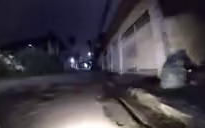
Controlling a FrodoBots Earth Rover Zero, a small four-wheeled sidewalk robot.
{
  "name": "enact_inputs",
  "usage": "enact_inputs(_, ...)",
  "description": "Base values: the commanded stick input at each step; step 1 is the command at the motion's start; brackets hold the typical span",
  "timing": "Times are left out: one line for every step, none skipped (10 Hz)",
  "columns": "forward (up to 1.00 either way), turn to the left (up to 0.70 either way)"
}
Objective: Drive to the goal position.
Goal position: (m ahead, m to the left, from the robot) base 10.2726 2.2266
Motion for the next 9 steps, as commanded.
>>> enact_inputs(0.7, 0.0)
enact_inputs(0.7, 0.0)
enact_inputs(0.7, 0.0)
enact_inputs(0.7, 0.0)
enact_inputs(0.7, 0.0)
enact_inputs(0.7, 0.0)
enact_inputs(0.7, 0.0)
enact_inputs(0.7, 0.0)
enact_inputs(0.7, 0.0)
